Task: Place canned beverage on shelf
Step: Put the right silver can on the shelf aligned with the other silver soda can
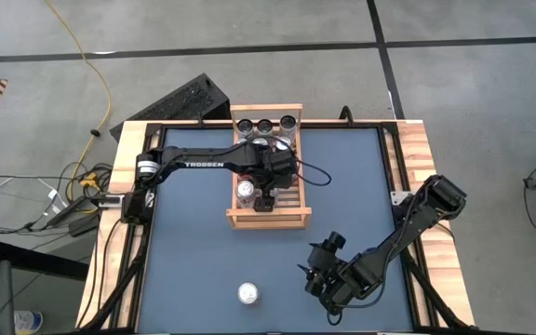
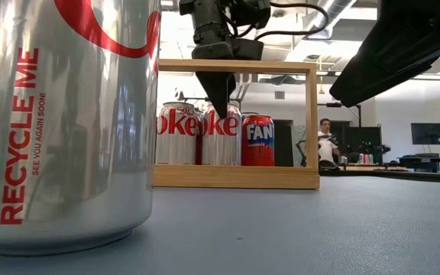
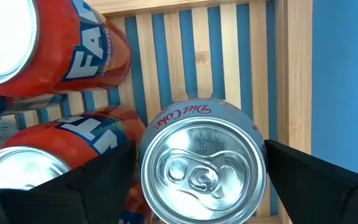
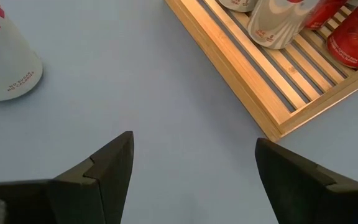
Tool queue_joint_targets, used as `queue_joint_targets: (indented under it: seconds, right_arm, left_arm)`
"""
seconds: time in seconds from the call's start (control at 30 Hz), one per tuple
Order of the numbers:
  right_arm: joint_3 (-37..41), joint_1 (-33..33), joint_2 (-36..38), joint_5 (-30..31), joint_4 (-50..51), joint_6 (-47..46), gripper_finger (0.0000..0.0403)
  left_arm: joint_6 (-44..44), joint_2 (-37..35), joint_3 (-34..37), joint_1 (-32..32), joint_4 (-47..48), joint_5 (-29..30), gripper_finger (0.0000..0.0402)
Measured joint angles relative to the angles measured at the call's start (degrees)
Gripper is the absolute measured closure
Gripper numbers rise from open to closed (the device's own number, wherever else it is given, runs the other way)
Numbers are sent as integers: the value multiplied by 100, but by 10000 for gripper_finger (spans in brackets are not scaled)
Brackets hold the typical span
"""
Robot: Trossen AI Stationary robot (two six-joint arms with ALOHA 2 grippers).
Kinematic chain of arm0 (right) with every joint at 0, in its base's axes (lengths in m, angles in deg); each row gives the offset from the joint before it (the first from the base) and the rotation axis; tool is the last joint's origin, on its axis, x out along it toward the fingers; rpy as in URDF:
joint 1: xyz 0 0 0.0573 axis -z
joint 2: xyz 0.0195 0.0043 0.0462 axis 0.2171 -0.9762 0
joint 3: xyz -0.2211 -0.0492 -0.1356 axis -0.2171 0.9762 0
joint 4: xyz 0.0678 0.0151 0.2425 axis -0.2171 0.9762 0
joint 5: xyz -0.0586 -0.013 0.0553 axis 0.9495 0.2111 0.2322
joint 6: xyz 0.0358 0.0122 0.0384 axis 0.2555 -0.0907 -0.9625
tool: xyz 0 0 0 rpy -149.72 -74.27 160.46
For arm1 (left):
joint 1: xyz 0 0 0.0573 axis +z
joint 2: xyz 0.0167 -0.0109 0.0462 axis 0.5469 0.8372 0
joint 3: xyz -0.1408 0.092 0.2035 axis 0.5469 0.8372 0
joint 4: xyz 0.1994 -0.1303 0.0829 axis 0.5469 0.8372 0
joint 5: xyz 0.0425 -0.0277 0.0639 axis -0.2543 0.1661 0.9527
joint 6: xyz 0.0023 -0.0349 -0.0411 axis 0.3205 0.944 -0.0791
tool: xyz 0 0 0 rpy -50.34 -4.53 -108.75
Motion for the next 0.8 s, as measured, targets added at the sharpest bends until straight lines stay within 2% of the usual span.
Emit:
queue_joint_targets:
  seconds: [0.37, 0.67, 0.8]
  right_arm:
    - [0, 0, 0, 0, 0, -2, 97]
    - [0, 0, 0, 0, 0, -2, 97]
    - [1, 0, 0, 1, 0, -2, 97]
  left_arm:
    - [160, -75, 4, -48, -47, 14, 67]
    - [282, -73, 4, -55, -315, 342, 67]
    - [351, -73, 4, -57, -408, 316, 67]
